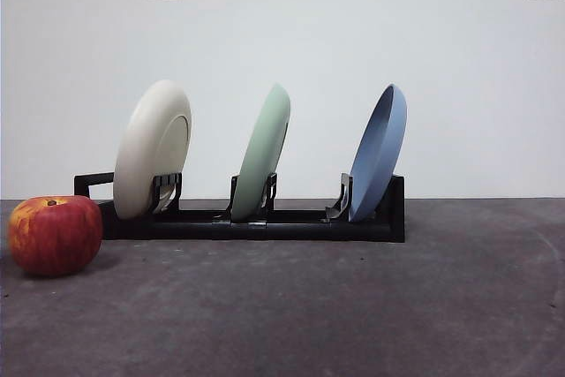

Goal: Take the blue plate from the plate rack,put the plate on the table,take the apple from the table,put the apple in the plate

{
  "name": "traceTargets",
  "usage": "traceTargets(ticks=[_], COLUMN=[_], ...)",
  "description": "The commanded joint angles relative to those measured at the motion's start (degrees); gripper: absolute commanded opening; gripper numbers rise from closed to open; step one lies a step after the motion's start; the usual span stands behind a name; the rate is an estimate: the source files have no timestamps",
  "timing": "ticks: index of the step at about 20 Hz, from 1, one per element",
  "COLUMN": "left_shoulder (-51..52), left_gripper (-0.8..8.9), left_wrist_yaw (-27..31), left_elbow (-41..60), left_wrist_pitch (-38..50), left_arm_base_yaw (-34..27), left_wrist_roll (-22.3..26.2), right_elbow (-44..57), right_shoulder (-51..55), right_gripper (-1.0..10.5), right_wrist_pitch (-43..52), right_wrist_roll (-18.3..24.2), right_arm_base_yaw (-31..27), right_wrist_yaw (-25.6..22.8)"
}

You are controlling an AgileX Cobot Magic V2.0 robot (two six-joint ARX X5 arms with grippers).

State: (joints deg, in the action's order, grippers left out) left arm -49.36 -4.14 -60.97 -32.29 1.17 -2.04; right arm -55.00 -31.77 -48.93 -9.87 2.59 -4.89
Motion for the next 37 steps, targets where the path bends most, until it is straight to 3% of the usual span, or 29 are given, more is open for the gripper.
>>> traceTargets(ticks=[1, 9, 14, 18, 29, 33, 37], left_shoulder=[-4.33, -17.38, -29.16, -38.53, -62.64, -69.07, -72.87], left_gripper=[-0.04, -0.05, -0.05, -0.05, -0.06, -0.06, -0.06], left_wrist_yaw=[-4.33, -15.39, -17.46, -17.29, -17.31, -17.27, -17.25], left_elbow=[-5.46, -18.95, -29.88, -39.39, -62.23, -63.76, -63.76], left_wrist_pitch=[-2.75, -11.19, -17.90, -20.41, -15.87, -9.14, -5.60], left_arm_base_yaw=[-0.09, 1.31, 6.45, 12.66, 27.54, 30.40, 33.14], left_wrist_roll=[-0.79, -1.68, -2.56, -3.98, -11.28, -14.49, -14.45], right_elbow=[-2.08, -6.67, -6.88, -6.88, -6.86, -6.86, -6.84], right_shoulder=[-2.89, -10.05, -14.43, -16.70, -21.07, -23.10, -24.68], right_gripper=[0.0, 0.0, 0.0, 0.0, 0.0, 0.0, 0.0], right_wrist_pitch=[-2.67, -8.46, -8.59, -8.55, -8.15, -8.13, -8.13], right_wrist_roll=[-0.52, -0.46, -0.48, -0.50, -0.28, -0.28, -0.24], right_arm_base_yaw=[0.00, 0.00, 0.00, 0.00, 0.00, 0.00, 0.00], right_wrist_yaw=[0.07, 1.20, 7.74, 8.79, 8.55, 8.57, 8.57])
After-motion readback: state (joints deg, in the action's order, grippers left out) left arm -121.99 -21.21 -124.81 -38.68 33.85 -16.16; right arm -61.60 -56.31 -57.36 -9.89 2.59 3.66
